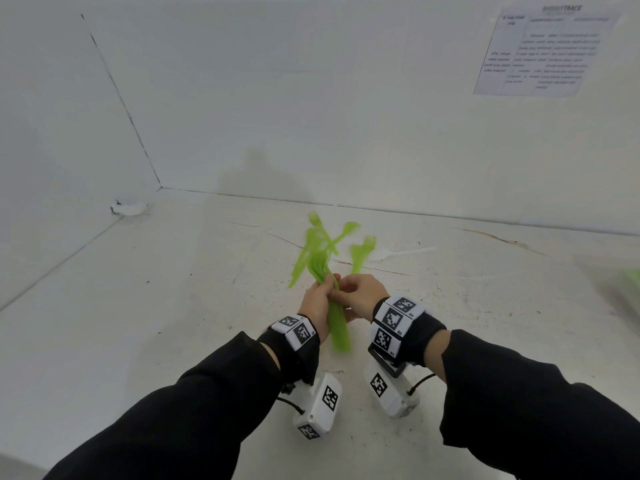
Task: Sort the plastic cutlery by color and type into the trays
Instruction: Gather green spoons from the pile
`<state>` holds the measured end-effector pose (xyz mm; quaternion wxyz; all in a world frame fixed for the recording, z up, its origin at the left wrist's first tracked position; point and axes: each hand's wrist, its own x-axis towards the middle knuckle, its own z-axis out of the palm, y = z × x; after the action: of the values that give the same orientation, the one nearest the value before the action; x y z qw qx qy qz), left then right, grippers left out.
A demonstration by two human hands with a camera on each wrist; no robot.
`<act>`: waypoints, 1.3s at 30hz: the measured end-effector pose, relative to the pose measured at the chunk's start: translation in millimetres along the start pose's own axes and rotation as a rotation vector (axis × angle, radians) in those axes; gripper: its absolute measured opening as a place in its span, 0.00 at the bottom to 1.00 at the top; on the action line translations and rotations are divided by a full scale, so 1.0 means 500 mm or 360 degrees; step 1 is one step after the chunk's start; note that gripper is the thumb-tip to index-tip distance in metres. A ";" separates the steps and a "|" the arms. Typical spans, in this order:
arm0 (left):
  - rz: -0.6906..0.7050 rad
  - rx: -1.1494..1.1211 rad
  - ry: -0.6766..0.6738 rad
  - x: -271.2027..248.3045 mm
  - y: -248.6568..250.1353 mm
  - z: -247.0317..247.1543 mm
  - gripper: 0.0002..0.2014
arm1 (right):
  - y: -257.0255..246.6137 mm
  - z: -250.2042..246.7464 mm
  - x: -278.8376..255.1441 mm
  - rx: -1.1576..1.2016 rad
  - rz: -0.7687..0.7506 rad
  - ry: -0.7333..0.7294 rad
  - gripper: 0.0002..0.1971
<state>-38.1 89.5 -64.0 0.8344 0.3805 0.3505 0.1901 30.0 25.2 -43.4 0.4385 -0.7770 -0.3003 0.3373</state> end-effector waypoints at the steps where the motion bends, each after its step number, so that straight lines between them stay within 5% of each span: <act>1: -0.0004 -0.0005 0.0000 -0.001 0.002 -0.001 0.11 | -0.002 -0.001 0.002 -0.0018 -0.0022 -0.0025 0.08; 15: -0.0077 -0.0118 0.0005 0.025 0.015 -0.009 0.14 | -0.010 0.005 0.046 -0.0013 0.0006 -0.0142 0.07; 20: -0.0001 0.0030 0.0104 0.047 0.010 -0.024 0.15 | -0.011 0.007 0.059 -0.0063 -0.0012 -0.0366 0.09; 25: 0.0084 0.0010 0.0183 0.067 0.035 -0.019 0.15 | -0.027 -0.032 0.089 -0.0104 0.0150 -0.0026 0.13; 29: 0.0060 -0.0073 0.0254 0.075 0.066 -0.032 0.15 | -0.032 -0.077 0.147 -0.0760 0.0245 0.0300 0.15; 33: -0.0077 -0.0122 0.0255 0.079 0.078 -0.038 0.15 | -0.037 -0.080 0.185 -0.1187 0.0371 0.0225 0.28; 39: -0.0165 -0.0104 0.0295 0.085 0.085 -0.045 0.11 | -0.031 -0.084 0.213 -0.1125 0.0452 0.0233 0.22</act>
<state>-27.9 152.6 -60.7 0.8191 0.3152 0.4390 0.1924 123.2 93.1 -41.4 0.1127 -0.9361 -0.2555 0.2140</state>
